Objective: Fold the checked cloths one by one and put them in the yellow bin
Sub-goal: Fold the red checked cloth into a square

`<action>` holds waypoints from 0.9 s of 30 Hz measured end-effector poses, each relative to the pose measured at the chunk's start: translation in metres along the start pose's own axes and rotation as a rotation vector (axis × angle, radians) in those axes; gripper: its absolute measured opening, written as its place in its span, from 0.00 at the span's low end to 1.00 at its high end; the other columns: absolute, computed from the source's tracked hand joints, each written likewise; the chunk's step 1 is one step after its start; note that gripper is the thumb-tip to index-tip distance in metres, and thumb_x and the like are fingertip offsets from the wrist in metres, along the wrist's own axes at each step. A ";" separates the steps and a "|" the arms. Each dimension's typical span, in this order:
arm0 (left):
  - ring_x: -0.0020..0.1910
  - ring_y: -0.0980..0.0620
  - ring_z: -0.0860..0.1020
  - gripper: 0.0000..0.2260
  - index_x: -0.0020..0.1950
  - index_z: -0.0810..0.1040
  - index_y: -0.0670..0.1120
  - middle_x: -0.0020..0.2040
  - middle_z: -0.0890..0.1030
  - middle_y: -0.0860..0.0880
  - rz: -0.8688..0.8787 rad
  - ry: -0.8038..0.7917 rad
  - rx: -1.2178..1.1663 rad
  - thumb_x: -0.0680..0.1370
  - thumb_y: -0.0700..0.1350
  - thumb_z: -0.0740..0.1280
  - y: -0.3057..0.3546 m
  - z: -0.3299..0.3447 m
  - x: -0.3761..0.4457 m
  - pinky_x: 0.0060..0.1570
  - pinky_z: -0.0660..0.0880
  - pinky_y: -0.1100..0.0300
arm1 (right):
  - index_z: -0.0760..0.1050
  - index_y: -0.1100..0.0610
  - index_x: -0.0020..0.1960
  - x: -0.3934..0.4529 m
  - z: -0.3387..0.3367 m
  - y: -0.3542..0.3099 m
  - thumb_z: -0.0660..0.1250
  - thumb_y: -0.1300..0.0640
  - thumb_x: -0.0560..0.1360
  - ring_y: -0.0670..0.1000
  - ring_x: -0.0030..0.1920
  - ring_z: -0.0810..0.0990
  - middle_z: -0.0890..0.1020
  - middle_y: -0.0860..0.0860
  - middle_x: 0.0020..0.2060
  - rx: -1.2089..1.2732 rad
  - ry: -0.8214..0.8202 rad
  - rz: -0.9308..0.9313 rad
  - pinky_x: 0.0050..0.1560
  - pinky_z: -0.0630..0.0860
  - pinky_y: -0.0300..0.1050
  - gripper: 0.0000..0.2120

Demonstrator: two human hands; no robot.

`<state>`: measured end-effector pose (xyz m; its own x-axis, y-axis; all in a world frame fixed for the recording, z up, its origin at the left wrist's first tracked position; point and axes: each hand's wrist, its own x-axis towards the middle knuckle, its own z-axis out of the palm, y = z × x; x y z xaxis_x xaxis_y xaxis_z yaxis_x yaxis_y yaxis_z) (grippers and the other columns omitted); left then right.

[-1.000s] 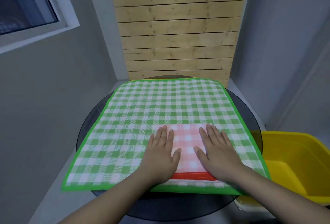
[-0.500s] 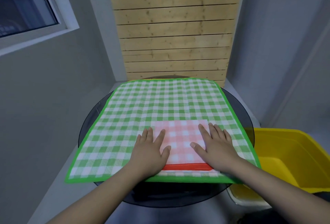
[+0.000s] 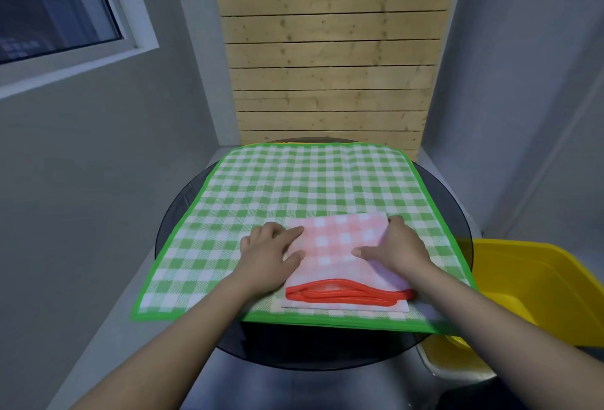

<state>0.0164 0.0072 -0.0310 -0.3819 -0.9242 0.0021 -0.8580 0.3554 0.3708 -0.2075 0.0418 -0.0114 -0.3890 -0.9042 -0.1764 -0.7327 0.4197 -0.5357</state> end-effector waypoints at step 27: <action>0.60 0.40 0.73 0.31 0.69 0.66 0.49 0.62 0.76 0.42 -0.646 0.319 -0.037 0.72 0.62 0.67 -0.119 -0.050 0.043 0.56 0.70 0.49 | 0.48 0.50 0.75 0.044 0.063 -0.073 0.71 0.48 0.71 0.59 0.51 0.79 0.77 0.54 0.62 0.024 0.080 -0.307 0.37 0.70 0.46 0.43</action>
<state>0.1192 -0.0813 -0.0287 0.3213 -0.9461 0.0409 -0.8642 -0.2753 0.4212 -0.1357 -0.0334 -0.0321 -0.1953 -0.9788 0.0613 -0.8096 0.1256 -0.5734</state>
